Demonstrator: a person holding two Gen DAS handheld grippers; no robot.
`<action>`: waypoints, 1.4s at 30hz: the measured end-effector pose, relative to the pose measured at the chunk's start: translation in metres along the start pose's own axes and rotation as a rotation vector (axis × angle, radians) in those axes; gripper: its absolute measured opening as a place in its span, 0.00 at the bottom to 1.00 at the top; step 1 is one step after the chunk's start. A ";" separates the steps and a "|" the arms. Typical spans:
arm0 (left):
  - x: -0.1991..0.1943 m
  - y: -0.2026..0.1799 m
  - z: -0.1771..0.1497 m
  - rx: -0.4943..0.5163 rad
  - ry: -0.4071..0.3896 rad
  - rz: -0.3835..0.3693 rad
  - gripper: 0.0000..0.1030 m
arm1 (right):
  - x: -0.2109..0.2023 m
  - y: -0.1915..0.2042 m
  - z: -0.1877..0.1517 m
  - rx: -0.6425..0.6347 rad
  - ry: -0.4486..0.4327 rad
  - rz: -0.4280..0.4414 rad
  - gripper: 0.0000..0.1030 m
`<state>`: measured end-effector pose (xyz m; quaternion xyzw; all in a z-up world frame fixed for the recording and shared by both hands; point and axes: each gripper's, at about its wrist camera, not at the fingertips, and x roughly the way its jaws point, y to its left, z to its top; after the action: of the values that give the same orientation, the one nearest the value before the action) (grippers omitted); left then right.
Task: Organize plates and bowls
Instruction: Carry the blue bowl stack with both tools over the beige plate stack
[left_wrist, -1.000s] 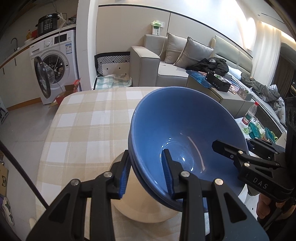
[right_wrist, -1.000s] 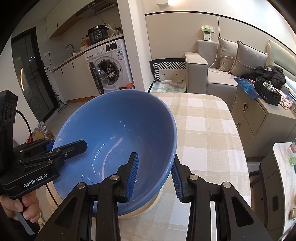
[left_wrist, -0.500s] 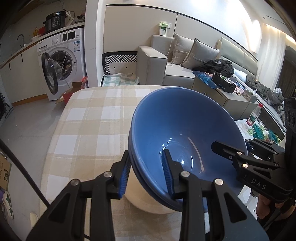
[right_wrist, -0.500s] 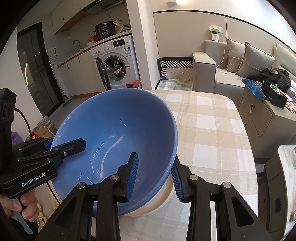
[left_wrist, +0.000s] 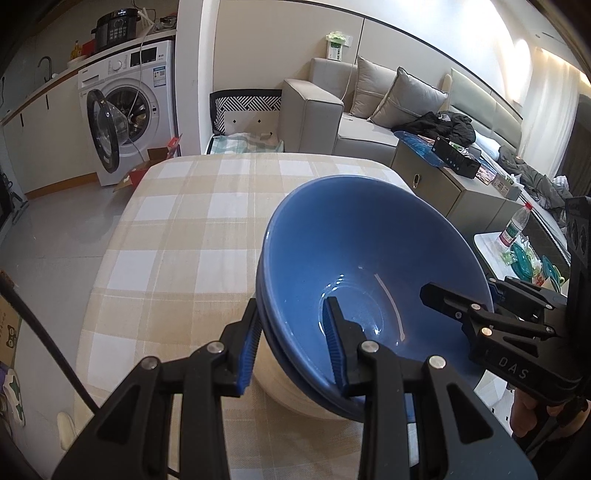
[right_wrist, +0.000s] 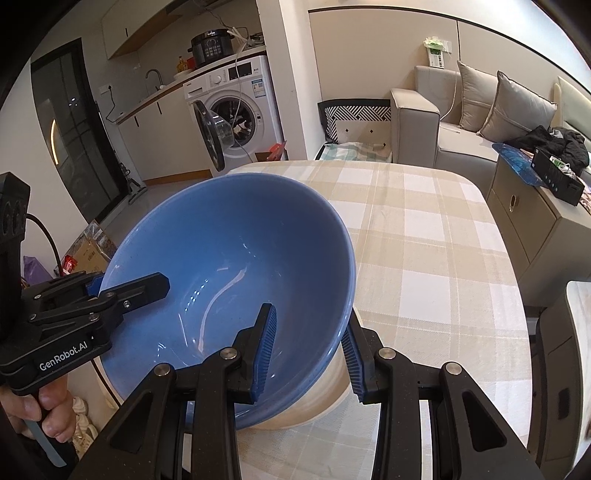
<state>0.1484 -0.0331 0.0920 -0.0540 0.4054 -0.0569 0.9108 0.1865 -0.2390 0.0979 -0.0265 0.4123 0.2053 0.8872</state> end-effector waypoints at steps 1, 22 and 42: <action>0.001 0.001 -0.001 -0.002 0.003 0.000 0.31 | 0.001 0.001 -0.001 0.001 0.003 0.001 0.34; 0.027 0.001 -0.010 0.002 0.038 0.001 0.31 | 0.024 -0.005 -0.013 0.010 0.048 -0.008 0.34; 0.044 0.007 -0.018 -0.002 0.062 0.003 0.31 | 0.041 -0.005 -0.018 0.012 0.081 -0.008 0.34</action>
<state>0.1650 -0.0338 0.0466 -0.0526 0.4335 -0.0567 0.8978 0.1992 -0.2331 0.0554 -0.0313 0.4490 0.1978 0.8708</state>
